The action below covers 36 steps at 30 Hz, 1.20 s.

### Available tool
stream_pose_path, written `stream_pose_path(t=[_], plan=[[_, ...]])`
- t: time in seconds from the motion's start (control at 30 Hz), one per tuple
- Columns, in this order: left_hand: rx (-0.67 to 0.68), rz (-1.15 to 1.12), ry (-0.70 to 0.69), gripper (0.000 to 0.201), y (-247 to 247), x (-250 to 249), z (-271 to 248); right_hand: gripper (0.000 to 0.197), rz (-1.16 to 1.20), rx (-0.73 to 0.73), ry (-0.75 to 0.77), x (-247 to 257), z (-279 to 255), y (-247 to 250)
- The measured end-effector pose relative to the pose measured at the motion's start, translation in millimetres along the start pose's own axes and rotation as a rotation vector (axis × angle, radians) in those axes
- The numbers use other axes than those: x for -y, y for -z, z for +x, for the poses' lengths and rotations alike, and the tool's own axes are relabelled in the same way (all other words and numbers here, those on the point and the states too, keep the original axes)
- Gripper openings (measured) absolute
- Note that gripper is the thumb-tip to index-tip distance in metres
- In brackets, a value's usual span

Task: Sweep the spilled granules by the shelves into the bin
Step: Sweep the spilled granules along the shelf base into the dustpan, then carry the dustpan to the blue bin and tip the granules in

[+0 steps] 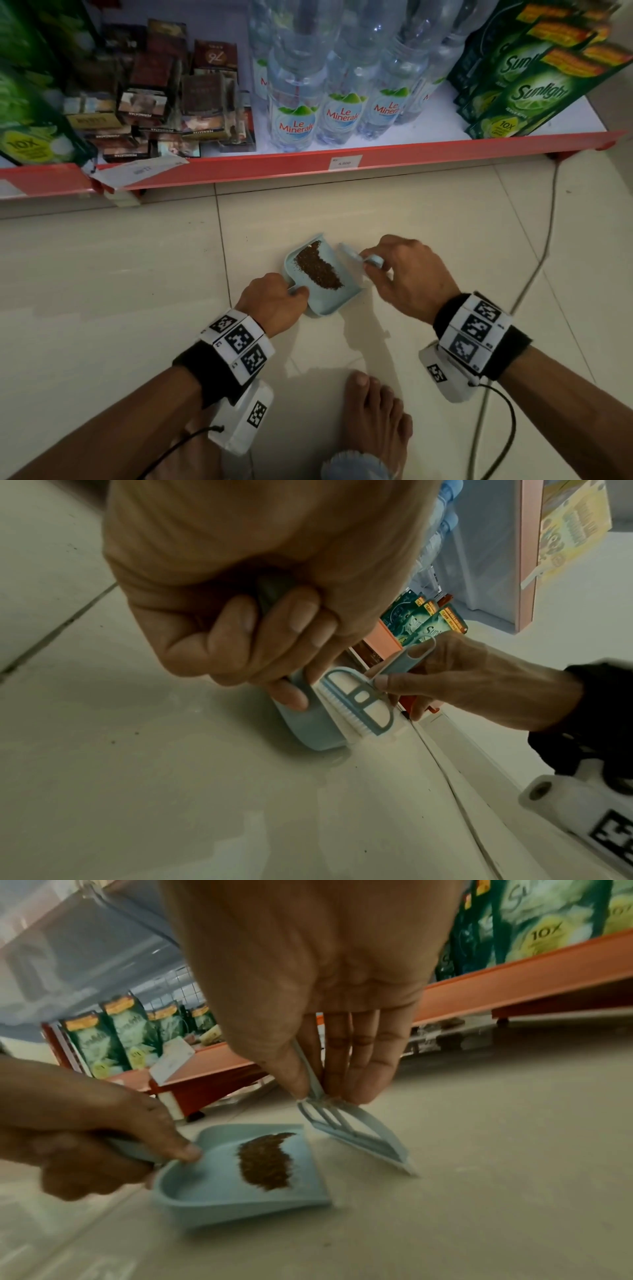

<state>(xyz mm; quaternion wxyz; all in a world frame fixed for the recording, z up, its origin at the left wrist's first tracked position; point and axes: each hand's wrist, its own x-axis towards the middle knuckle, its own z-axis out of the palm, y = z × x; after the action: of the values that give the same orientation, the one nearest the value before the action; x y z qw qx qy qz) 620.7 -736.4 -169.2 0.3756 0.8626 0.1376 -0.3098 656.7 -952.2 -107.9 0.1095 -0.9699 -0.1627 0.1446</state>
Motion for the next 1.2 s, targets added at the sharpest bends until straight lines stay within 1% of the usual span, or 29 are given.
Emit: stream_pose_path(t=[0.07,0.17,0.37,0.5,0.63,0.77,0.9,1.1,1.2], plan=[[-0.004,0.005,-0.003,0.040,0,0,-1,0.024,0.073,0.029,0.038,8,-4,-3],[-0.008,-0.015,-0.037,0.041,0,1,-4,0.023,0.152,-0.037,0.038,12,-7,0],[-0.027,-0.110,-0.117,0.043,6,13,-12,0.022,0.143,-0.116,0.053,12,-1,17],[-0.091,-0.198,-0.150,0.043,12,18,-17,0.023,0.152,-0.117,0.086,22,7,24],[-0.184,-0.297,-0.156,0.040,21,29,-24,0.024,0.137,-0.091,0.160,44,20,29],[-0.271,-0.377,-0.123,0.038,35,49,-36,0.027,0.109,-0.062,0.230,72,39,35],[-0.376,-0.416,-0.065,0.038,57,76,-56,0.034,0.080,-0.023,0.338,109,63,36],[-0.565,-0.586,0.095,0.039,89,112,-102,0.038,0.084,0.091,0.603,187,93,37],[-0.633,-0.683,0.163,0.039,104,133,-132,0.040,0.074,0.115,0.734,234,100,35]])
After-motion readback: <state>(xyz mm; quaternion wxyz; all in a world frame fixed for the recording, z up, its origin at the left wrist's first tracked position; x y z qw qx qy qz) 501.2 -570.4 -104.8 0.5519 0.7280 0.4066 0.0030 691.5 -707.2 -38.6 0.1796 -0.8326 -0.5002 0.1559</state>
